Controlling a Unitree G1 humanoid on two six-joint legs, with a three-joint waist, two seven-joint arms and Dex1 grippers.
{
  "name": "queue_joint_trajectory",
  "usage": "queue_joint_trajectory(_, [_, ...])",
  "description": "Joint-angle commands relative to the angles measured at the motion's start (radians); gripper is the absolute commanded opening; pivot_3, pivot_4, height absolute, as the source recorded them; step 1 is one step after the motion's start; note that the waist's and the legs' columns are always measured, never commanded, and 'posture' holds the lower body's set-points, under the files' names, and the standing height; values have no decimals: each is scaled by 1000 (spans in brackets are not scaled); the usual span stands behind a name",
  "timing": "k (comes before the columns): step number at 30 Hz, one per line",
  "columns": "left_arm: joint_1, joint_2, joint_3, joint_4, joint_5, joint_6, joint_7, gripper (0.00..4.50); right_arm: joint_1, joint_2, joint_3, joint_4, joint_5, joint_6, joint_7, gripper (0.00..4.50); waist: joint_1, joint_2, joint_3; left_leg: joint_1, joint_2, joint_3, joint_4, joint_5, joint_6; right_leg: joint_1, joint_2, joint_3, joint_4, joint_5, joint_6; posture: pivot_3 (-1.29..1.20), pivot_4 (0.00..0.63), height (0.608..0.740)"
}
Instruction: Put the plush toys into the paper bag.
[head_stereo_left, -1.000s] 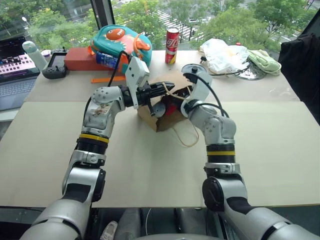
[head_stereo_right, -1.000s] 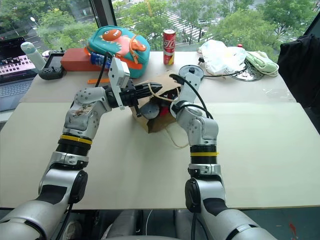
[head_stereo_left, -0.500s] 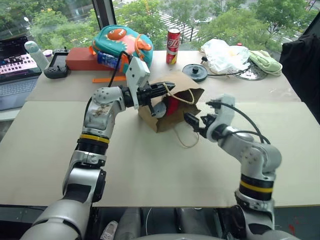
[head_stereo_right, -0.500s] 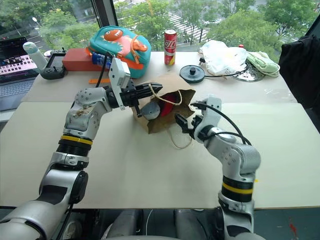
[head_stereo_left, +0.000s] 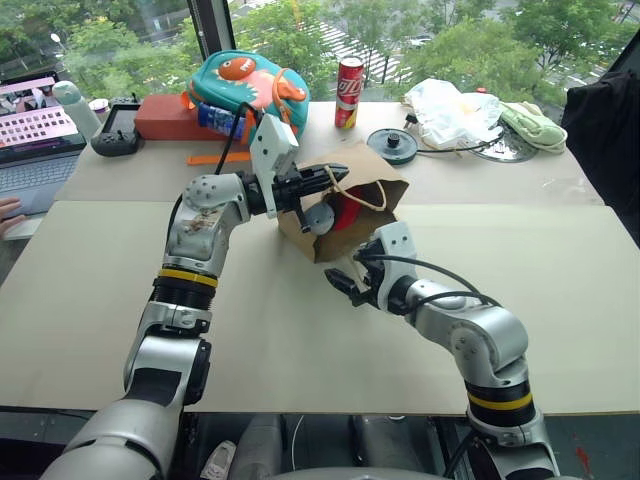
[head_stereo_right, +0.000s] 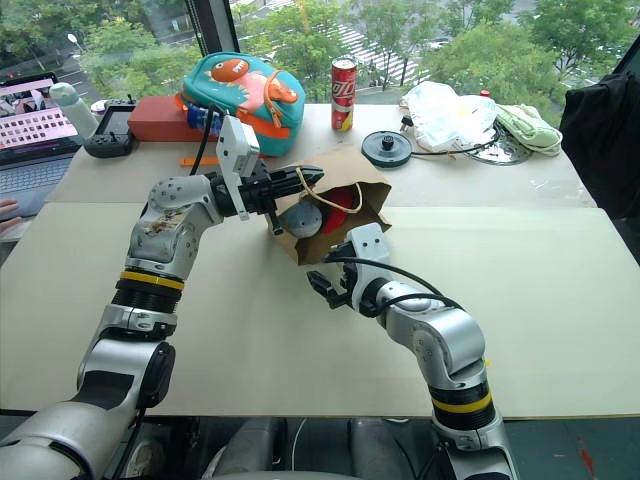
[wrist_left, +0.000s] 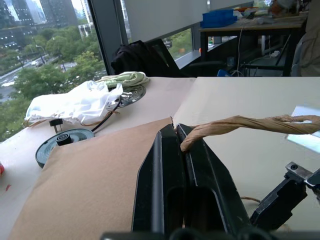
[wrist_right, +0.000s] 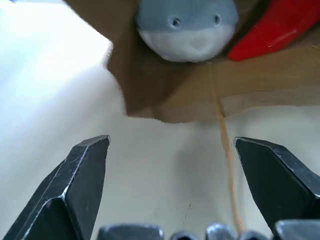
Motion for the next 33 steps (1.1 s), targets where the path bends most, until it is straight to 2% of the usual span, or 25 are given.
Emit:
queue_joint_trajectory(1, [-7,6,12,-39,-19,0,3,0,5,-14,21,12,-61,-42,-8,4435,0,0,0,0,0,0,0,0,0,0,0,0,0,0,0,0,150,739])
queue_joint_trajectory(3, [-6,6,11,-41,-20,1,4,0,14,-23,32,29,-85,-44,-2,4435,0,0,0,0,0,0,0,0,0,0,0,0,0,0,0,0,150,739])
queue_joint_trajectory(6, [-6,5,11,-43,-19,1,5,0,24,-26,33,42,-108,-45,1,3739,0,0,0,0,0,0,0,0,0,0,0,0,0,0,0,0,150,739])
queue_joint_trajectory(13, [-6,5,11,-42,-19,1,7,0,25,-18,29,18,-124,-38,22,1251,-2,0,0,0,0,0,0,0,0,0,0,0,0,0,0,0,150,739])
queue_joint_trajectory(16, [-7,4,11,-40,-19,0,6,0,21,-13,29,16,-126,-33,28,255,-2,0,0,0,0,0,0,0,0,0,0,0,0,0,0,0,150,739])
queue_joint_trajectory(17, [-7,4,10,-39,-18,-1,6,0,19,-12,27,12,-125,-29,30,75,-1,0,0,0,0,0,0,0,0,0,0,0,0,0,0,0,150,739])
queue_joint_trajectory(25, [-13,1,10,-28,-18,-5,5,0,-16,4,-53,-36,-101,-52,43,75,-1,0,0,0,0,0,0,0,0,0,0,0,0,0,0,0,150,739])
queue_joint_trajectory(33, [-27,-18,23,-48,-91,59,-38,0,-47,-122,-185,-241,-15,-24,160,75,1,0,0,0,0,0,0,0,0,0,0,0,0,0,0,0,150,739])
